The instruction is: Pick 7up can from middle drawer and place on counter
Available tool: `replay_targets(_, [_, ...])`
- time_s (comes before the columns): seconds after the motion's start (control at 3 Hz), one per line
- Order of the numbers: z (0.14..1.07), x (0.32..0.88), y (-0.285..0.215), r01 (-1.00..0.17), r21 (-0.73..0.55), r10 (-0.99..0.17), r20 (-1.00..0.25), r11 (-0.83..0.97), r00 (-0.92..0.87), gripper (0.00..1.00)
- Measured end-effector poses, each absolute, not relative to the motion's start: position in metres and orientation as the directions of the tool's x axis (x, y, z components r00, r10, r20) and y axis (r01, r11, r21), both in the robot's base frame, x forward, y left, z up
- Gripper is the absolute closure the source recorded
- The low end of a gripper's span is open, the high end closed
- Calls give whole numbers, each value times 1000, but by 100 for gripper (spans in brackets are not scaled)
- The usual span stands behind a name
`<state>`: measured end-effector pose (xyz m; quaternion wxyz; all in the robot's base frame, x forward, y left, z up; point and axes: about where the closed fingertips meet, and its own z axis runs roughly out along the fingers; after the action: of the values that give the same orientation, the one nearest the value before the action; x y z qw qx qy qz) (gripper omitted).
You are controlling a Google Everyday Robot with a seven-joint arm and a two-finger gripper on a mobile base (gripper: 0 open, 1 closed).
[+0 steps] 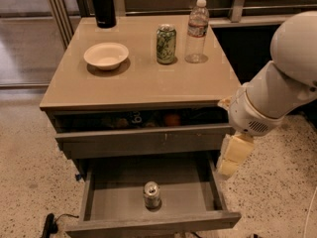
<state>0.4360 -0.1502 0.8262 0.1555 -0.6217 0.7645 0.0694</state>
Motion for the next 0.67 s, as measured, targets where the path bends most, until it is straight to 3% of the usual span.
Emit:
replay_targets(0.33, [812, 440, -143, -952, -133, -887, -416, 275, -199, 0])
replay_targets(0.67, [812, 440, -143, -952, -133, -887, -416, 275, -199, 0])
